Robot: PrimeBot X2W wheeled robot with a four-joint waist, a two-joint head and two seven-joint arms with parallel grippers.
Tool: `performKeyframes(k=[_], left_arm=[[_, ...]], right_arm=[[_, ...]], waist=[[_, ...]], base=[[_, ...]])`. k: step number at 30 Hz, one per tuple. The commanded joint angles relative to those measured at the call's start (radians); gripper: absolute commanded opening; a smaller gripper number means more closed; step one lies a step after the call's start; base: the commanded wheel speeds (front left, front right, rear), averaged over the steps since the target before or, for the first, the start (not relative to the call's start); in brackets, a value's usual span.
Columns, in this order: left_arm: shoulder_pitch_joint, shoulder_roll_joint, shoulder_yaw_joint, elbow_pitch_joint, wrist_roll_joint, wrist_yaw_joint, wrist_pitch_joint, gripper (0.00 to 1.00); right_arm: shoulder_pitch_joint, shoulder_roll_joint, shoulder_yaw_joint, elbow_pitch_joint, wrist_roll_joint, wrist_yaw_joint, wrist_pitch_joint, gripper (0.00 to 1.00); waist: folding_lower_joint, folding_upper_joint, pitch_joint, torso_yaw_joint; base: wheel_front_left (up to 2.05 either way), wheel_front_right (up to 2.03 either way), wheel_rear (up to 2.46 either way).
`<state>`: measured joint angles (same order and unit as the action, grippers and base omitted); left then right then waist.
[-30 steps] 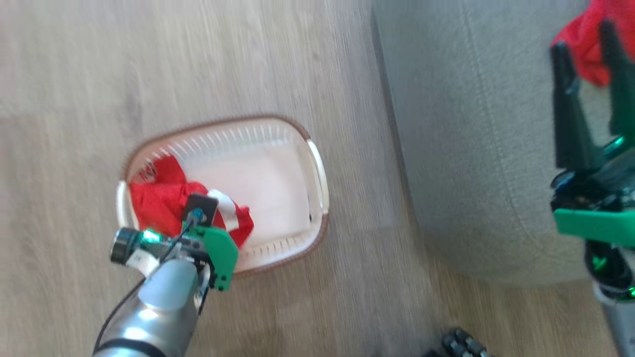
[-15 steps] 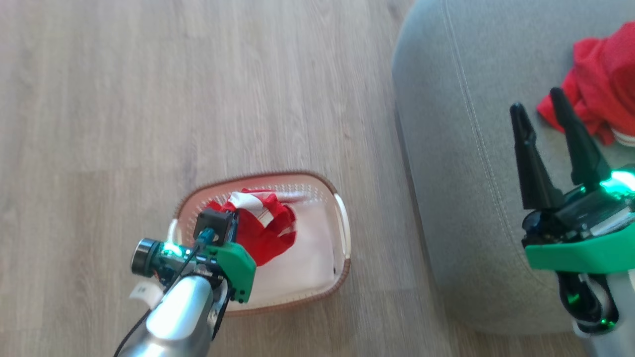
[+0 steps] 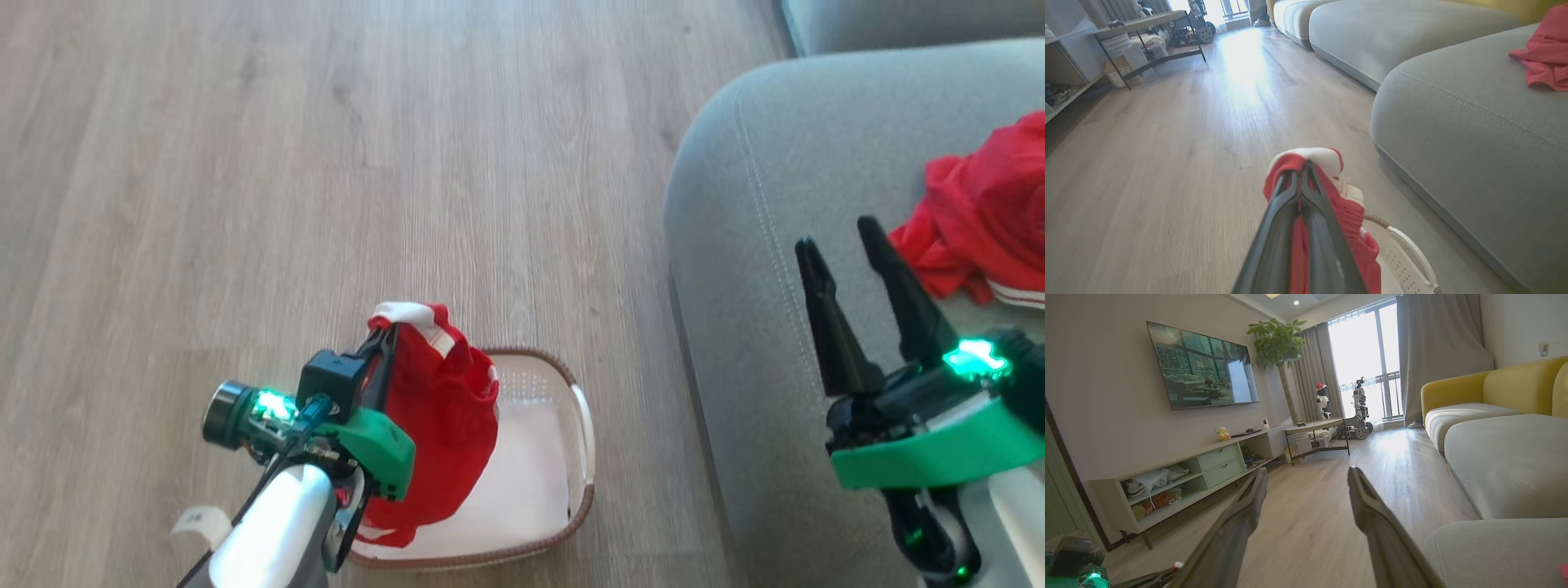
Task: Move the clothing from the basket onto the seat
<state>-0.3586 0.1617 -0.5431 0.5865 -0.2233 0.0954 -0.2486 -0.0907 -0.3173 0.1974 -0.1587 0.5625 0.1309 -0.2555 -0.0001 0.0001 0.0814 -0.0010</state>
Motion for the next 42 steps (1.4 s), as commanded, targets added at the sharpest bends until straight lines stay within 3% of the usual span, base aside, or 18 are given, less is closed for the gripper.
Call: performKeyframes(k=[1,18,28,42], left_arm=[[-0.027,0.028,0.037,-0.058,-0.002,-0.002,-0.013,0.00],[-0.112,0.038,0.025,-0.550,0.011,0.040,0.166,0.00],[-0.181,0.015,0.005,-0.594,0.017,0.039,0.204,0.00],[-0.230,-0.019,-0.042,-0.558,0.013,0.016,0.200,0.00]], right_arm=[[0.005,-0.003,0.015,-0.024,-0.010,0.000,-0.006,1.00],[0.066,0.006,0.008,-0.001,-0.023,0.000,-0.006,1.00],[0.056,-0.018,0.055,0.005,-0.014,0.000,-0.006,1.00],[-0.142,-0.116,0.341,0.143,0.026,0.000,-0.006,1.00]], waist=[[0.0001,-0.0001,-0.022,0.005],[0.0001,-0.0001,-0.062,0.015],[0.0001,-0.0001,-0.051,-0.001],[0.0001,-0.0001,-0.045,0.023]], base=[[0.00,0.00,0.00],[0.00,0.00,0.00],[0.00,0.00,0.00],[0.00,0.00,0.00]])
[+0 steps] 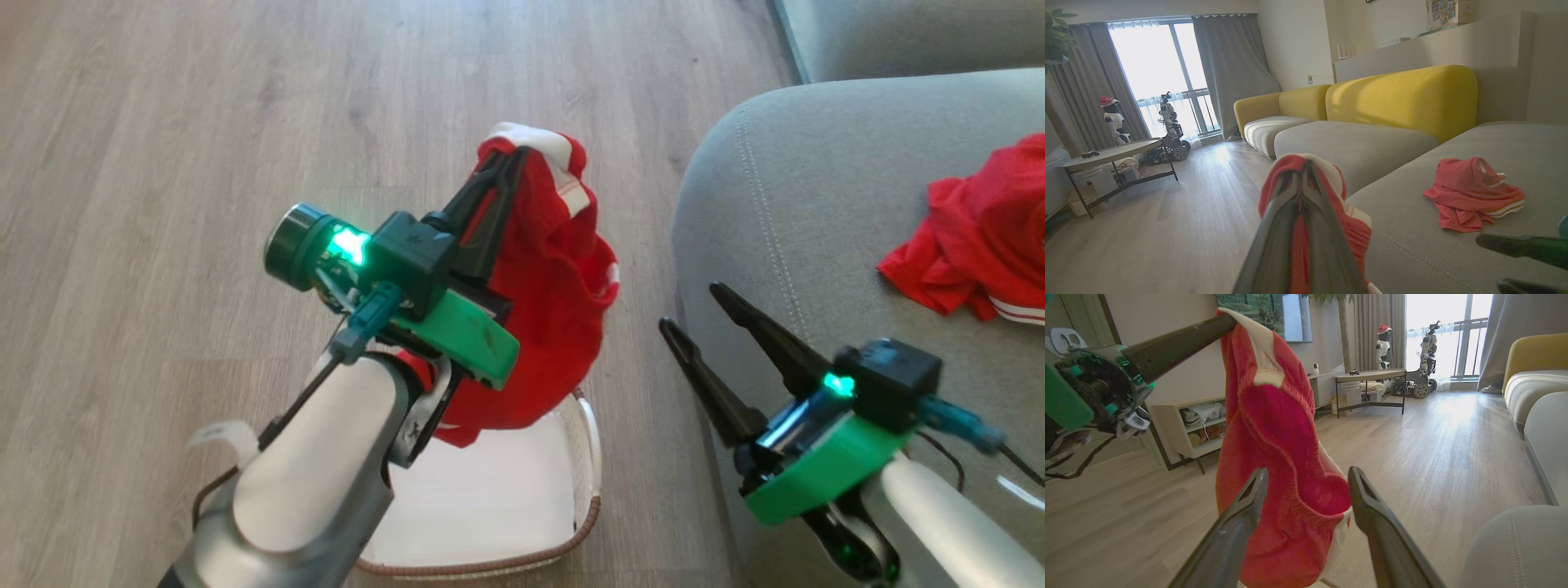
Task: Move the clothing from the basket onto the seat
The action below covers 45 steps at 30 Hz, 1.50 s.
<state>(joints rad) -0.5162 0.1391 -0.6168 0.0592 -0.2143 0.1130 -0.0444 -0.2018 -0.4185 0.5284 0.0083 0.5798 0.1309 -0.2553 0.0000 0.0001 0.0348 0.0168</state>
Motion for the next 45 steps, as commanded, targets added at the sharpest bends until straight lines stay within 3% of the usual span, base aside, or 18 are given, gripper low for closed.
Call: performKeyframes(k=[1,19,30,31,32,33,45], left_arm=[[-0.075,0.000,0.027,-0.029,0.004,-0.003,-0.005,0.00],[-0.100,-0.057,-0.075,-0.030,-0.016,-0.030,-0.014,0.00],[-0.109,-0.074,-0.133,-0.033,-0.031,-0.032,-0.010,0.00],[-0.110,-0.075,-0.137,-0.034,-0.033,-0.032,-0.010,0.00],[-0.111,-0.076,-0.141,-0.034,-0.034,-0.031,-0.011,0.00],[-0.111,-0.077,-0.144,-0.034,-0.036,-0.031,-0.011,0.00],[-0.107,-0.068,-0.147,-0.018,-0.050,-0.018,-0.016,0.00]], right_arm=[[-0.050,-0.016,0.028,-0.005,0.013,0.000,-0.006,1.00],[-0.249,0.037,0.289,0.317,0.128,0.000,-0.006,1.00],[-0.328,0.108,0.363,0.451,0.161,0.000,-0.006,1.00],[-0.330,0.115,0.355,0.460,0.161,0.000,-0.006,0.81],[-0.330,0.121,0.349,0.468,0.159,0.000,-0.006,0.31],[-0.328,0.129,0.338,0.472,0.156,0.000,-0.006,0.00],[-0.288,0.148,0.269,0.440,0.128,0.000,-0.006,0.00]], waist=[[0.0000,-0.0001,0.002,0.010],[0.0000,-0.0001,-0.011,0.122],[0.0000,-0.0001,-0.015,0.161],[0.0000,-0.0001,-0.015,0.164],[0.0000,-0.0001,-0.014,0.167],[0.0000,-0.0001,-0.014,0.169],[0.0000,-0.0001,-0.020,0.168]], base=[[0.00,0.00,0.00],[0.00,0.00,0.00],[0.00,0.00,0.00],[0.00,0.00,0.00],[0.00,0.00,0.00],[0.00,0.00,0.00],[0.00,0.00,0.00]])
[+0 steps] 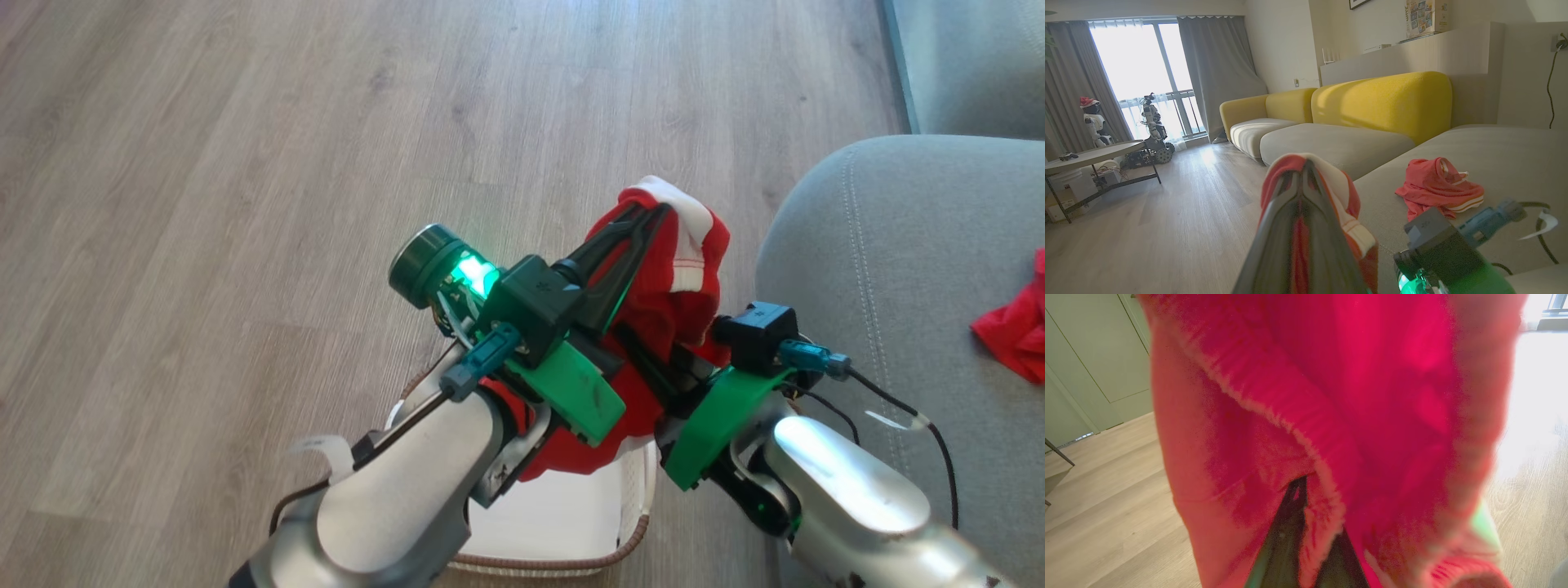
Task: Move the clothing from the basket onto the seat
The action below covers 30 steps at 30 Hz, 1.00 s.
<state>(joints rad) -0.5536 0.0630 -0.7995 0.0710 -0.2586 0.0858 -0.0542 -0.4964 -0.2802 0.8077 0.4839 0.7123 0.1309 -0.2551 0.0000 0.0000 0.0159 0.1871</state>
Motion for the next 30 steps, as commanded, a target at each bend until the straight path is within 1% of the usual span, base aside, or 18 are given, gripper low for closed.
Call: performKeyframes(k=[1,6,11,12,16,17,18,19,20,21,23,24,26,27,28,30], left_arm=[[-0.069,0.010,0.036,-0.029,-0.007,0.010,-0.007,0.00],[-0.067,0.021,0.041,-0.019,-0.006,0.019,-0.009,0.00],[-0.058,0.037,0.056,-0.007,-0.011,0.034,-0.014,0.00],[-0.052,0.049,0.063,-0.002,-0.010,0.043,-0.016,0.00],[-0.029,0.068,0.066,-0.003,-0.014,0.052,-0.015,0.00],[-0.022,0.072,0.064,-0.004,-0.014,0.053,-0.014,0.03],[-0.015,0.075,0.062,-0.005,-0.016,0.054,-0.014,0.15],[-0.008,0.077,0.060,-0.006,-0.017,0.055,-0.014,0.36],[-0.001,0.078,0.057,-0.008,-0.019,0.055,-0.014,0.71],[0.005,0.079,0.053,-0.009,-0.021,0.055,-0.013,1.00],[0.015,0.076,0.044,-0.012,-0.025,0.053,-0.014,1.00],[0.015,0.076,0.044,-0.012,-0.025,0.053,-0.014,1.00],[0.023,0.075,0.034,-0.013,-0.026,0.052,-0.015,1.00],[0.029,0.074,0.024,-0.013,-0.027,0.048,-0.016,1.00],[0.029,0.074,0.024,-0.013,-0.027,0.048,-0.016,1.00],[0.035,0.073,0.014,-0.008,-0.031,0.041,-0.017,1.00]], right_arm=[[0.011,0.009,-0.016,-0.041,-0.004,0.000,-0.007,0.00],[0.049,-0.001,-0.091,-0.097,-0.014,0.000,-0.007,0.00],[0.105,-0.017,-0.185,-0.193,-0.044,0.000,-0.007,0.00],[0.128,-0.022,-0.229,-0.241,-0.056,0.000,-0.007,0.00],[0.173,-0.028,-0.327,-0.330,-0.085,0.000,-0.007,0.00],[0.182,-0.031,-0.349,-0.347,-0.094,0.000,-0.007,0.00],[0.189,-0.033,-0.370,-0.363,-0.101,0.000,-0.007,0.00],[0.195,-0.035,-0.390,-0.378,-0.108,0.000,-0.007,0.00],[0.200,-0.036,-0.408,-0.391,-0.114,0.000,-0.007,0.00],[0.204,-0.039,-0.427,-0.404,-0.120,0.000,-0.007,0.00],[0.210,-0.042,-0.463,-0.426,-0.129,0.000,-0.007,0.00],[0.210,-0.042,-0.463,-0.426,-0.129,0.000,-0.007,0.00],[0.215,-0.045,-0.496,-0.445,-0.136,0.000,-0.007,0.00],[0.218,-0.051,-0.525,-0.462,-0.140,0.000,-0.007,0.00],[0.218,-0.051,-0.525,-0.462,-0.140,0.000,-0.007,0.00],[0.218,-0.059,-0.549,-0.477,-0.142,0.000,-0.007,0.00]], waist=[[0.0000,0.0000,-0.002,-0.004],[0.0000,0.0000,0.000,-0.014],[0.0000,0.0000,0.001,-0.038],[0.0000,0.0000,0.002,-0.052],[0.0000,0.0000,0.007,-0.089],[0.0000,0.0000,0.009,-0.098],[0.0000,0.0000,0.011,-0.108],[0.0000,0.0000,0.012,-0.118],[0.0000,0.0000,0.014,-0.129],[0.0000,0.0000,0.016,-0.139],[0.0000,0.0000,0.021,-0.160],[0.0000,0.0000,0.021,-0.160],[0.0000,0.0000,0.024,-0.184],[0.0000,0.0000,0.028,-0.207],[0.0000,0.0000,0.028,-0.207],[0.0000,0.0000,0.032,-0.232]], base=[[0.00,0.00,0.00],[0.00,0.00,0.00],[0.00,0.00,0.00],[0.00,0.00,0.00],[0.00,0.00,0.00],[0.00,0.00,0.00],[0.00,0.00,0.00],[0.00,0.00,0.00],[0.00,0.00,0.00],[0.00,0.00,0.00],[0.00,0.00,0.00],[0.00,0.00,0.00],[0.00,0.00,0.00],[0.00,0.00,0.00],[0.00,0.00,0.00],[0.00,0.00,0.00]])
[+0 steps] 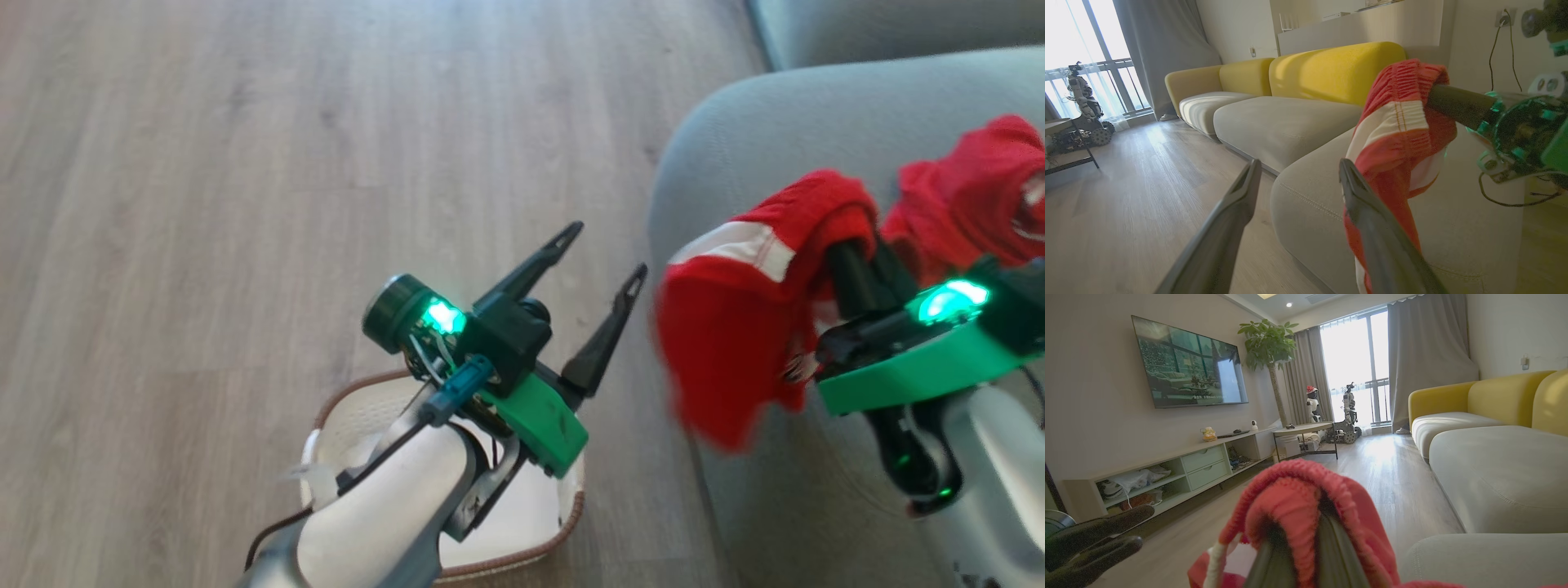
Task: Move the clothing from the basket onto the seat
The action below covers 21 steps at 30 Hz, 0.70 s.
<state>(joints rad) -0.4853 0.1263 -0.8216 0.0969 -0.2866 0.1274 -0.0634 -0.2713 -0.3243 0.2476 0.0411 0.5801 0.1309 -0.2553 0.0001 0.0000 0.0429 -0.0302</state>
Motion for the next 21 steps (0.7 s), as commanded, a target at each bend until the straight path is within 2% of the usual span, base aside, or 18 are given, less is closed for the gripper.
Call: performKeyframes(k=[1,9,21], left_arm=[[-0.031,0.010,0.031,-0.030,-0.004,-0.003,-0.007,1.00],[-0.038,0.000,0.020,0.010,-0.014,-0.013,-0.031,1.00],[-0.058,-0.005,0.023,0.086,-0.034,-0.029,-0.085,1.00]], right_arm=[[-0.008,-0.020,0.001,-0.042,-0.009,0.000,-0.006,0.00],[-0.017,-0.070,-0.059,-0.094,0.014,0.000,-0.006,0.00],[-0.028,-0.088,-0.107,-0.143,0.028,0.000,-0.006,0.00]], waist=[[-0.0001,0.0000,0.009,-0.027],[-0.0001,0.0000,0.031,-0.141],[-0.0001,0.0000,0.054,-0.301]], base=[[0.00,0.00,0.00],[0.00,0.00,0.00],[0.00,0.00,0.00]])
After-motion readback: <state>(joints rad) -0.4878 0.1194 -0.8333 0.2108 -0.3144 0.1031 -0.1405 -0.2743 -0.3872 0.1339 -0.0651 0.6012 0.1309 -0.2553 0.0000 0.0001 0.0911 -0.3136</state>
